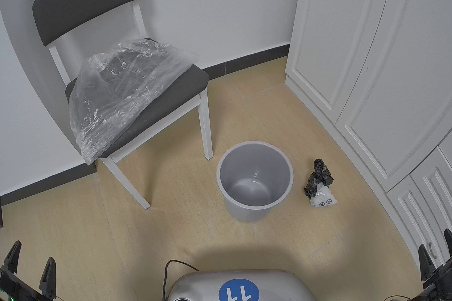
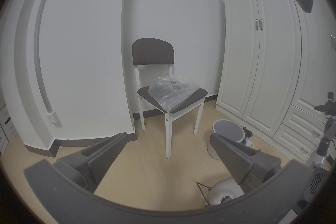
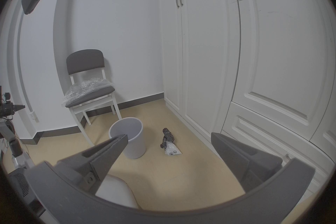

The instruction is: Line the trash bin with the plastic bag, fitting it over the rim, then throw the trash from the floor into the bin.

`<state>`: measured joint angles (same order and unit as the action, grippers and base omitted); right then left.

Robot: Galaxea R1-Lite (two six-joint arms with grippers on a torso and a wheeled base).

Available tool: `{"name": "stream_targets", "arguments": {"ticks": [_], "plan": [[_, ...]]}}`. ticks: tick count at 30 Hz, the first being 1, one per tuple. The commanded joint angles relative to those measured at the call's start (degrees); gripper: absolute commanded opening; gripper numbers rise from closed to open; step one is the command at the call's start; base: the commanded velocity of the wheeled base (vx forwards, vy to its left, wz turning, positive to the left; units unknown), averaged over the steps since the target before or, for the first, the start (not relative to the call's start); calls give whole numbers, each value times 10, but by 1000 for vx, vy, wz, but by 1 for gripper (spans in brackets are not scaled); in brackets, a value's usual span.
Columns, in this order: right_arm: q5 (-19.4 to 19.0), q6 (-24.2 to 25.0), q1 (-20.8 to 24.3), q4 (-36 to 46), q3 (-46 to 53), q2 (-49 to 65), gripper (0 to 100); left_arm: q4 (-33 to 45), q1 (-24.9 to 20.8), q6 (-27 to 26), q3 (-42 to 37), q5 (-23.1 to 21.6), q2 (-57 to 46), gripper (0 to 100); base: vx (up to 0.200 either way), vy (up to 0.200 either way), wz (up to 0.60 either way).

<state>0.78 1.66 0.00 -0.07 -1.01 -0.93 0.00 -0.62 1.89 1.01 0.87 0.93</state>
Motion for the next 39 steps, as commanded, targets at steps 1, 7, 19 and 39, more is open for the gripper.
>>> {"name": "stream_targets", "arguments": {"ticks": [1, 7, 19, 39], "plan": [[2, 4, 0, 0, 9, 9, 100, 0, 0, 0, -10, 1, -9, 100, 0, 0, 0], [3, 4, 0, 0, 9, 9, 100, 0, 0, 0, -10, 1, -9, 100, 0, 0, 0], [2, 0, 0, 1, 9, 9, 100, 0, 0, 1, -10, 2, -9, 100, 0, 0, 0], [4, -1, -1, 0, 9, 8, 100, 1, 0, -22, -10, -4, -9, 100, 0, 0, 0]]}}
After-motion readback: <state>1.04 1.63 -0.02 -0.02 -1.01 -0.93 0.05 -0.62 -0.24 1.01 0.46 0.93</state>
